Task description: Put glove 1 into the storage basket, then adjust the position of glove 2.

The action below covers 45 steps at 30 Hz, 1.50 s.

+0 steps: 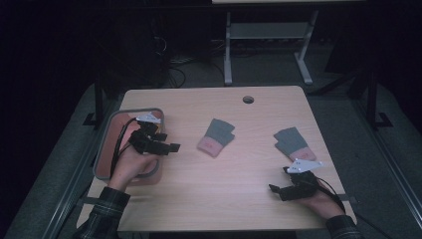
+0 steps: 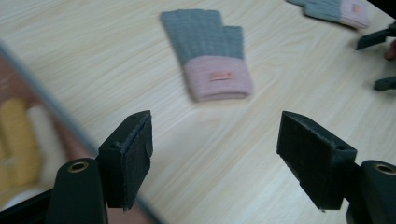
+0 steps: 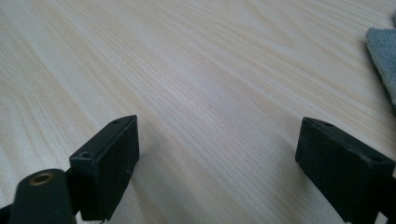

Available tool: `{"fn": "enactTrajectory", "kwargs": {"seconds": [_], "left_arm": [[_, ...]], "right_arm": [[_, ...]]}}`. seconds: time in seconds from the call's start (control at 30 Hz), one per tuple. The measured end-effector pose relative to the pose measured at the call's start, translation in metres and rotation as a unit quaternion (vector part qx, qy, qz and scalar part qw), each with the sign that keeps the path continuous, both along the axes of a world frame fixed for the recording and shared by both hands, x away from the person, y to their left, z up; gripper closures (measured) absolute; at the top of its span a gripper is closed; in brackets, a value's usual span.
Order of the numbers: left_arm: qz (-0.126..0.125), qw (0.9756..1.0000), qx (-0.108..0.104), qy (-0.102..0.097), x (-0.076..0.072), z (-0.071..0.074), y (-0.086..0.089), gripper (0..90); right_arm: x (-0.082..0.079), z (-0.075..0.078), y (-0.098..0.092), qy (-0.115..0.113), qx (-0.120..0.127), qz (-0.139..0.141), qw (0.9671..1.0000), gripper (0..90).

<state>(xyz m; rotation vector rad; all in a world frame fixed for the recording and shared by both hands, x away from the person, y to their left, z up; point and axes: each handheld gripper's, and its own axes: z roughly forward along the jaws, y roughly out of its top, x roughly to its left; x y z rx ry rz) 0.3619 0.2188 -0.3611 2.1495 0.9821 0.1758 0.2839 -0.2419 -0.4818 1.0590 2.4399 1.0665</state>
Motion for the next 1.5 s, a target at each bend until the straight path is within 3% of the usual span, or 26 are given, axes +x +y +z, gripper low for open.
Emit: {"fn": "enactTrajectory", "kwargs": {"seconds": [0.3,0.5,0.7,0.9,1.13,1.27,1.4,1.47,1.5], "left_arm": [[-0.034,0.9993,-0.012,-0.006,-0.014,-0.011,-0.034,26.5],[-0.064,0.9979,-0.012,-0.002,-0.023,-0.021,-0.054,26.5],[-0.077,0.997,-0.008,-0.001,-0.031,-0.034,-0.069,26.5],[-0.098,0.9952,0.0,0.006,-0.04,-0.055,-0.08,26.4],[-0.105,0.9943,0.015,-0.004,-0.049,-0.077,-0.082,24.8],[-0.105,0.994,0.028,-0.006,-0.051,-0.09,-0.08,21.2],[-0.106,0.993,0.051,-0.016,-0.053,-0.1,-0.078,17.6],[-0.104,0.9927,0.058,-0.021,-0.053,-0.103,-0.076,14.9],[-0.102,0.9926,0.063,-0.021,-0.053,-0.105,-0.076,13.4]], "right_arm": [[0.0,0.0,0.0,0.0,0.0,0.0,1.0,12.9],[0.0,0.0,0.0,0.0,0.0,0.0,1.0,12.9],[0.0,0.0,0.0,0.001,0.0,0.0,1.0,12.9],[0.0,0.0,0.0,0.0,0.0,0.0,1.0,12.8],[0.0,0.001,-0.001,0.004,-0.003,0.0,1.0,14.0],[0.003,0.006,-0.002,0.016,-0.007,-0.007,0.9998,26.7],[0.006,0.015,-0.005,0.0,-0.003,-0.012,0.9999,44.0],[0.008,0.019,-0.007,-0.009,-0.006,-0.02,0.9997,56.4],[0.013,0.024,-0.01,-0.02,-0.007,-0.027,0.9994,68.9]]}}
